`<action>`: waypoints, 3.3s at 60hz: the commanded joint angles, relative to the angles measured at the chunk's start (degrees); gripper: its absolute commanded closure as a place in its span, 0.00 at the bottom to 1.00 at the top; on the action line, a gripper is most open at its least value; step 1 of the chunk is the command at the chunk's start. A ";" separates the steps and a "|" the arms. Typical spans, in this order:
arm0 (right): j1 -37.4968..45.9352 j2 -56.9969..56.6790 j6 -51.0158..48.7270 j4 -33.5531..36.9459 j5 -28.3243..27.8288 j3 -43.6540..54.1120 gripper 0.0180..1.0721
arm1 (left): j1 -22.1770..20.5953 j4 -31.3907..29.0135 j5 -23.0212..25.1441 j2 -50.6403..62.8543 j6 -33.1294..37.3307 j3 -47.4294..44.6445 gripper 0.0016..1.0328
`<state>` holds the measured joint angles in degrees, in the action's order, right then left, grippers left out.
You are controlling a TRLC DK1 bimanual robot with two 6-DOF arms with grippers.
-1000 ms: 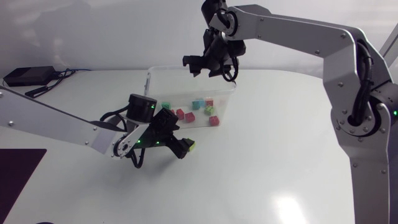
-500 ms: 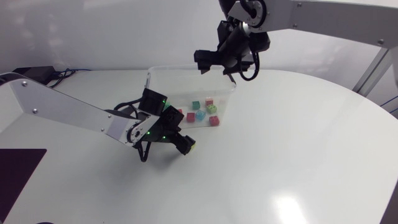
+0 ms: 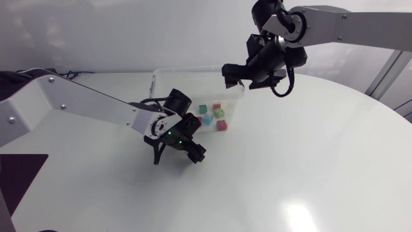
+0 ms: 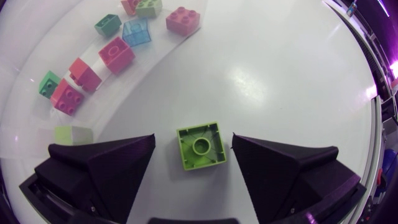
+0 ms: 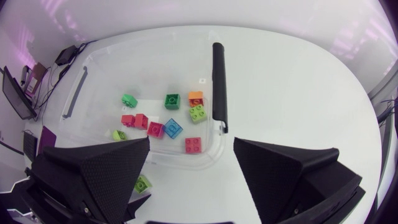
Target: Place the duplo bricks in the container
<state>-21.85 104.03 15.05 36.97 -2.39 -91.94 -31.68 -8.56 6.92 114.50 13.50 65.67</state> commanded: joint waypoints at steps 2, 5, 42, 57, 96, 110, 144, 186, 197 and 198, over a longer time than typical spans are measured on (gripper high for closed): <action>1.02 -2.95 -1.25 -1.20 -0.59 3.08 0.07 | -1.28 -1.99 -0.50 2.57 -0.66 2.62 0.43; 1.54 -3.74 -1.43 -1.64 -0.86 4.23 0.07 | -1.54 -2.61 -0.50 3.01 -1.02 3.24 0.57; 2.86 -18.95 -5.47 -3.84 -2.26 26.64 0.06 | 1.62 -17.19 -0.59 -19.14 0.04 4.12 0.86; 2.42 -24.31 -7.67 -4.80 -2.53 36.04 0.06 | 7.16 -15.61 -0.59 -19.93 -0.40 12.82 0.86; 3.74 -41.01 -15.14 -3.31 1.87 48.79 0.05 | 12.52 -4.89 -6.65 -3.23 -0.66 23.54 0.07; 8.49 -49.27 -18.12 -2.78 2.31 50.98 0.05 | 14.37 -4.63 -6.74 -11.23 -0.58 18.00 0.04; 19.12 -63.33 -23.93 -5.86 3.27 57.84 0.05 | 21.75 7.15 -9.91 -48.49 1.97 -14.78 0.04; 24.37 -81.30 -25.64 -11.31 4.51 68.08 0.05 | 31.19 7.74 -8.95 -88.11 2.87 -40.34 0.04; 23.87 -85.85 -23.52 -16.45 4.09 72.85 0.05 | 31.29 7.91 -8.55 -93.39 -0.40 -45.40 0.04; 23.83 -86.19 -23.36 -16.83 4.06 73.21 0.05 | 31.30 7.92 -8.52 -93.78 -0.65 -45.78 0.04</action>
<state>2.22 19.51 -9.39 21.93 1.72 -21.56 -0.86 -1.34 -1.98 22.70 14.96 22.83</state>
